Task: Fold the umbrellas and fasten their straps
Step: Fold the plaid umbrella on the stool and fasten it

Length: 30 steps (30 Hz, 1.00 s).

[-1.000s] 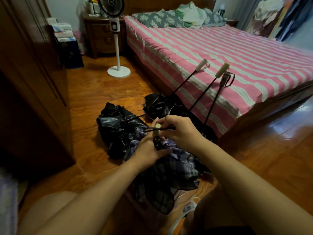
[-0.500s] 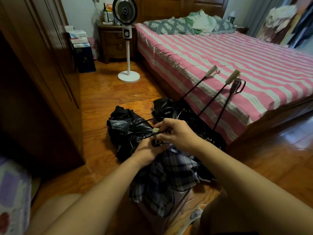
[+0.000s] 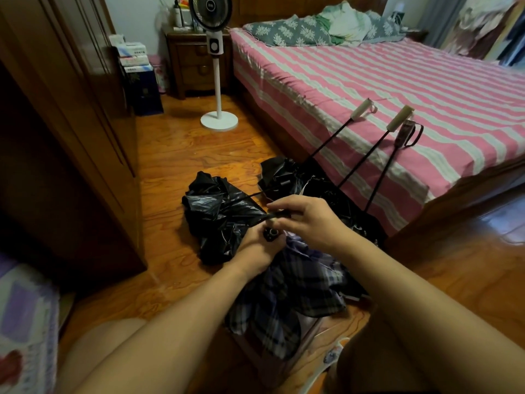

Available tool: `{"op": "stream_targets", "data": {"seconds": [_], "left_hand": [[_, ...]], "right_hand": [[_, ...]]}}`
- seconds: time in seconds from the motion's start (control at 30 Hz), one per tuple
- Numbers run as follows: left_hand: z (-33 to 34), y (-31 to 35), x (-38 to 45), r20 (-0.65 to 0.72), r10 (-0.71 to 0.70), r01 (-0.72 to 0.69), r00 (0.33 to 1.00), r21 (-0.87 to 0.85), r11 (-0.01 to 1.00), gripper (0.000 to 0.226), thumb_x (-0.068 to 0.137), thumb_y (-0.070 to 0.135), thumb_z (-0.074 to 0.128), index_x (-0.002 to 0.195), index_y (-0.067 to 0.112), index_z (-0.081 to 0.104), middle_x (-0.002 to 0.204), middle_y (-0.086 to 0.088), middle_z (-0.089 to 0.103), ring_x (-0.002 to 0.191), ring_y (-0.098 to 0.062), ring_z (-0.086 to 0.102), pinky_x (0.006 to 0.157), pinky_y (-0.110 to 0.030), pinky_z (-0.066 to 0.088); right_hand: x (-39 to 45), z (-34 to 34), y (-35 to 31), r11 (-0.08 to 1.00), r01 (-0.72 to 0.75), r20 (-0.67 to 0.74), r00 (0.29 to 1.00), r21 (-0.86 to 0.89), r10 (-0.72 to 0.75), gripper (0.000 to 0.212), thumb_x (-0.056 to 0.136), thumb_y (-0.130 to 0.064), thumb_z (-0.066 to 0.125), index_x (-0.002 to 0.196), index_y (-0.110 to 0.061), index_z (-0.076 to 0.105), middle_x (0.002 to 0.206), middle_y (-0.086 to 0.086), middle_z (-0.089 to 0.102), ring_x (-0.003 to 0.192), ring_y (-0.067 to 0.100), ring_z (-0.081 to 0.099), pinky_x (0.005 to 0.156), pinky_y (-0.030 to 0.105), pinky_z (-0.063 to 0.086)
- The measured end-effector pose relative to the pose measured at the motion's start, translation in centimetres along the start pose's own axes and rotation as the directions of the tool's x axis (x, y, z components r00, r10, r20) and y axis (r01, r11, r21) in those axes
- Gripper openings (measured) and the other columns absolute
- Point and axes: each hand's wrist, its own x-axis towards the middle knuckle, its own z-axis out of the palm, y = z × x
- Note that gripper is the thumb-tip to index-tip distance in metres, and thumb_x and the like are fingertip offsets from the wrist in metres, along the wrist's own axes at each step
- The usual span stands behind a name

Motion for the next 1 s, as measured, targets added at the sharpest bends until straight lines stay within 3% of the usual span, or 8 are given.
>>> {"op": "stream_targets", "data": {"seconds": [0.07, 0.13, 0.2, 0.33, 0.5, 0.7, 0.83, 1.0], "left_hand": [[0.3, 0.1, 0.0, -0.022, -0.001, 0.001, 1.0, -0.014, 1.0, 0.021, 0.092, 0.009, 0.069, 0.11, 0.017, 0.069, 0.101, 0.004, 0.073, 0.098, -0.017, 0.069, 0.083, -0.026, 0.054], [0.5, 0.6, -0.2, -0.043, 0.042, -0.042, 0.998, -0.009, 0.999, 0.027, 0.091, 0.006, 0.071, 0.115, 0.016, 0.065, 0.098, 0.01, 0.07, 0.089, 0.0, 0.066, 0.071, -0.011, 0.048], [0.5, 0.8, -0.4, -0.047, 0.056, -0.057, 0.997, -0.012, 0.998, 0.028, 0.09, 0.009, 0.073, 0.113, 0.018, 0.061, 0.095, 0.009, 0.068, 0.081, 0.01, 0.063, 0.065, -0.008, 0.046], [0.3, 0.6, -0.5, -0.063, 0.074, -0.075, 0.995, -0.018, 0.997, 0.028, 0.089, 0.013, 0.074, 0.11, 0.023, 0.059, 0.097, 0.008, 0.069, 0.085, 0.009, 0.063, 0.07, -0.013, 0.049], [-0.1, 0.5, -0.3, -0.029, 0.09, -0.089, 0.995, 0.051, 0.995, 0.033, 0.086, 0.02, 0.076, 0.111, 0.03, 0.057, 0.101, 0.011, 0.067, 0.092, 0.003, 0.061, 0.083, -0.033, 0.053], [-0.9, 0.9, -0.1, 0.106, 0.115, -0.13, 0.988, 0.152, 0.98, 0.056, 0.084, 0.015, 0.077, 0.131, 0.031, 0.052, 0.116, 0.014, 0.064, 0.105, 0.012, 0.057, 0.083, -0.011, 0.047], [-2.4, 1.4, -0.3, 0.211, 0.106, -0.144, 0.972, 0.175, 0.974, 0.068, 0.086, 0.023, 0.078, 0.146, 0.031, 0.046, 0.131, 0.016, 0.061, 0.118, 0.008, 0.056, 0.1, -0.017, 0.046], [-3.9, 1.0, -1.2, 0.194, 0.116, -0.173, 0.974, 0.309, 0.935, 0.053, 0.095, 0.032, 0.071, 0.145, 0.039, 0.052, 0.133, 0.017, 0.064, 0.123, 0.003, 0.056, 0.108, -0.025, 0.045]], "right_hand": [[-0.3, 0.4, 0.3, 0.998, 0.032, -0.012, 0.999, -0.049, -0.033, 0.036, 0.086, -0.019, 0.081, 0.12, -0.025, 0.075, 0.118, -0.009, 0.071, 0.113, 0.003, 0.064, 0.102, 0.035, 0.053], [-0.8, 0.8, 0.7, 0.995, 0.056, -0.012, 0.998, -0.085, -0.057, 0.038, 0.084, -0.017, 0.082, 0.121, -0.022, 0.074, 0.117, -0.007, 0.071, 0.113, 0.004, 0.064, 0.102, 0.036, 0.053], [-1.1, 1.2, 0.9, 0.991, 0.064, 0.006, 0.998, -0.115, -0.064, 0.039, 0.085, -0.016, 0.082, 0.122, -0.023, 0.074, 0.117, -0.009, 0.07, 0.113, 0.003, 0.063, 0.102, 0.033, 0.052], [-0.9, 1.5, 1.1, 0.99, 0.047, 0.025, 0.999, -0.135, -0.044, 0.04, 0.085, -0.014, 0.081, 0.123, -0.024, 0.073, 0.115, -0.012, 0.069, 0.111, 0.002, 0.063, 0.101, 0.027, 0.05], [-0.9, 1.7, 1.2, 0.985, 0.007, 0.047, 0.999, -0.173, 0.001, 0.039, 0.084, -0.015, 0.082, 0.121, -0.023, 0.073, 0.108, -0.017, 0.065, 0.102, -0.005, 0.059, 0.093, 0.015, 0.044], [-0.7, 1.5, 1.6, 0.991, -0.041, 0.022, 0.999, -0.129, 0.045, 0.039, 0.083, -0.016, 0.083, 0.119, -0.029, 0.071, 0.105, -0.02, 0.067, 0.103, -0.007, 0.062, 0.092, 0.013, 0.046], [-1.0, 1.8, 1.8, 0.995, -0.07, 0.002, 0.997, -0.065, 0.071, 0.038, 0.083, -0.015, 0.083, 0.115, -0.028, 0.067, 0.1, -0.022, 0.066, 0.097, -0.016, 0.06, 0.084, 0.005, 0.044], [-1.5, 1.8, 2.1, 0.989, -0.045, 0.008, 0.999, -0.141, 0.046, 0.036, 0.084, -0.02, 0.083, 0.118, -0.022, 0.069, 0.103, -0.015, 0.067, 0.097, -0.012, 0.06, 0.082, 0.004, 0.044]]}}
